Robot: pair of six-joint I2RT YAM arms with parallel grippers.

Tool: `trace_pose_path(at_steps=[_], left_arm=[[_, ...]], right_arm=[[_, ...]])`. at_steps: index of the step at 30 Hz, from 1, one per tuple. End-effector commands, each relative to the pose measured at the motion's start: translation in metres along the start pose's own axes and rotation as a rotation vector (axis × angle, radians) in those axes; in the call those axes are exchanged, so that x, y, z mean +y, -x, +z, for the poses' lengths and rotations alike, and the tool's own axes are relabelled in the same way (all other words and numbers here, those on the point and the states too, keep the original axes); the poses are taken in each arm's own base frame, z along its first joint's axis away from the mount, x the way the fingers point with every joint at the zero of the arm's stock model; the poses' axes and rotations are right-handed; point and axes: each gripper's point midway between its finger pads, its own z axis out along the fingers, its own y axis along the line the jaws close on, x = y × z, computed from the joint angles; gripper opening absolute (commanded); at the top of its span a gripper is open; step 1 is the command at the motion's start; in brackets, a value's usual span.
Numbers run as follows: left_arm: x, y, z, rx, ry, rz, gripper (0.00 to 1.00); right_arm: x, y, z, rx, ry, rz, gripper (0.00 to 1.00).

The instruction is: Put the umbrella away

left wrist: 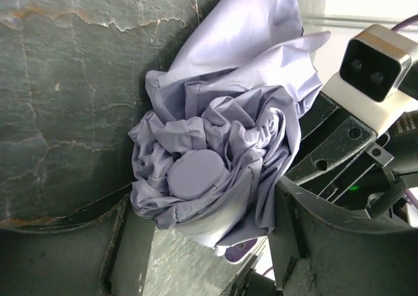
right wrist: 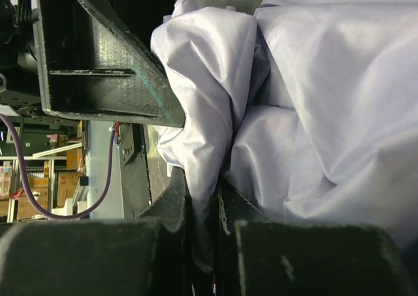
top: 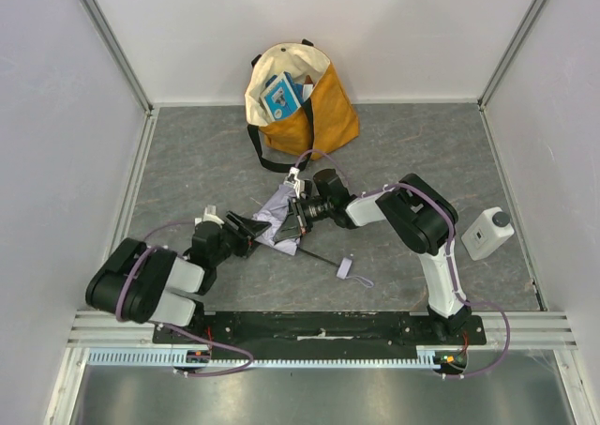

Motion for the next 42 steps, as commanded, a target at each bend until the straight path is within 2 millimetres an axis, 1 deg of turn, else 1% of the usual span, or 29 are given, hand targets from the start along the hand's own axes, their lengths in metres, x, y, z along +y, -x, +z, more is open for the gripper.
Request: trace_pose_path(at_steps=[1,2,4,5,6,9,10,11,13,16,17,18,19,21,24,26,28,30,31,32,35,39,42], left_arm=[[0.019,0.013,0.001,-0.113,0.021,-0.048,0.64],[0.017,0.014,0.002,-0.117,0.008,-0.041,0.60],[0.021,0.011,0.003,-0.101,0.020,-0.034,0.40],[0.021,0.011,0.003,-0.102,0.017,-0.031,0.30],[0.019,0.011,0.002,-0.105,0.013,-0.030,0.22],[0.027,0.008,-0.001,-0.095,0.058,-0.022,0.09],[0.026,0.008,-0.001,-0.085,0.072,-0.008,0.04],[0.024,0.009,-0.001,-0.083,0.079,0.010,0.02],[0.029,0.008,-0.003,-0.069,0.137,0.025,0.02],[0.040,0.003,-0.007,-0.027,0.231,0.035,0.02],[0.043,0.000,-0.009,-0.005,0.259,0.036,0.02],[0.048,-0.003,-0.011,0.017,0.286,0.042,0.02],[0.050,-0.006,-0.012,0.036,0.305,0.047,0.02],[0.057,-0.008,-0.015,0.060,0.358,0.068,0.02],[0.064,-0.013,-0.019,0.079,0.387,0.076,0.02],[0.066,-0.017,-0.020,0.096,0.417,0.075,0.02],[0.070,-0.019,-0.023,0.106,0.463,0.062,0.02],[0.069,-0.019,-0.024,0.116,0.497,0.060,0.02],[0.065,-0.018,-0.022,0.113,0.507,0.050,0.02],[0.070,-0.020,-0.028,0.126,0.560,0.033,0.02],[0.071,-0.021,-0.035,0.147,0.658,0.026,0.02],[0.072,-0.021,-0.042,0.167,0.730,0.028,0.02],[0.075,-0.022,-0.044,0.178,0.758,0.023,0.02]], right_arm=[[-0.040,-0.110,-0.005,0.249,-0.164,0.350,0.00],[-0.039,-0.112,-0.006,0.253,-0.164,0.355,0.00],[-0.039,-0.111,-0.005,0.253,-0.165,0.352,0.00],[-0.040,-0.111,-0.005,0.255,-0.168,0.350,0.00],[-0.040,-0.110,-0.006,0.255,-0.175,0.345,0.00],[-0.044,-0.108,-0.009,0.252,-0.218,0.326,0.00],[-0.048,-0.107,-0.010,0.251,-0.251,0.313,0.00],[-0.048,-0.103,-0.011,0.243,-0.262,0.301,0.03],[-0.050,-0.096,-0.015,0.221,-0.317,0.280,0.12],[-0.053,-0.085,-0.024,0.186,-0.421,0.220,0.20],[-0.052,-0.079,-0.026,0.166,-0.454,0.189,0.24],[-0.052,-0.080,-0.032,0.171,-0.489,0.191,0.28],[-0.050,-0.074,-0.035,0.149,-0.516,0.166,0.31],[-0.042,-0.063,-0.042,0.121,-0.556,0.119,0.37],[-0.030,-0.044,-0.049,0.075,-0.613,0.034,0.50],[-0.016,-0.030,-0.053,0.046,-0.642,-0.051,0.63],[0.001,-0.015,-0.056,0.013,-0.673,-0.144,0.71],[0.016,-0.001,-0.057,-0.010,-0.712,-0.234,0.73],[0.022,0.005,-0.058,-0.017,-0.739,-0.276,0.74],[0.026,0.010,-0.060,-0.028,-0.772,-0.318,0.75],[0.039,0.028,-0.067,-0.086,-0.885,-0.457,0.79],[0.054,0.039,-0.067,-0.141,-1.034,-0.641,0.82],[0.067,0.042,-0.056,-0.168,-1.076,-0.742,0.82]])
